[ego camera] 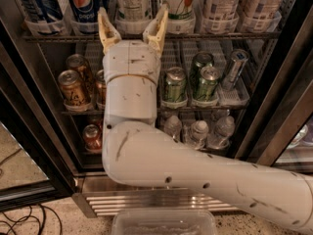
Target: Pick 7up can from top shelf of fridge
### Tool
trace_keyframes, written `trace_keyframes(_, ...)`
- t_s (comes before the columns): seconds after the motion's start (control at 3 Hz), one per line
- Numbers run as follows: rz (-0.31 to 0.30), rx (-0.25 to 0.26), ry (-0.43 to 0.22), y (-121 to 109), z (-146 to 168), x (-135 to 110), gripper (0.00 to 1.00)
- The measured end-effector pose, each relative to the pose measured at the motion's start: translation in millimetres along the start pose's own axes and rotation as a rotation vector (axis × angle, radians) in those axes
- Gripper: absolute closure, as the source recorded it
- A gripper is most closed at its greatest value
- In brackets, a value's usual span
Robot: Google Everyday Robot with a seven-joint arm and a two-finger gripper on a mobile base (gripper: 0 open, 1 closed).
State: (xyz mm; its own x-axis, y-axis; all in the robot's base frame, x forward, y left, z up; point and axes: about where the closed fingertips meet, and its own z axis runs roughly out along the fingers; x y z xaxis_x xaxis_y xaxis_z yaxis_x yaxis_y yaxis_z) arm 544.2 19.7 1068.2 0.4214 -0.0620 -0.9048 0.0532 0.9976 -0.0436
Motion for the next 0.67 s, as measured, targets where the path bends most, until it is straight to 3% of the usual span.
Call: trace_keyframes(0.67, -0.033, -0.032, 0.052, 7.0, 14.6, 10.2, 0.28)
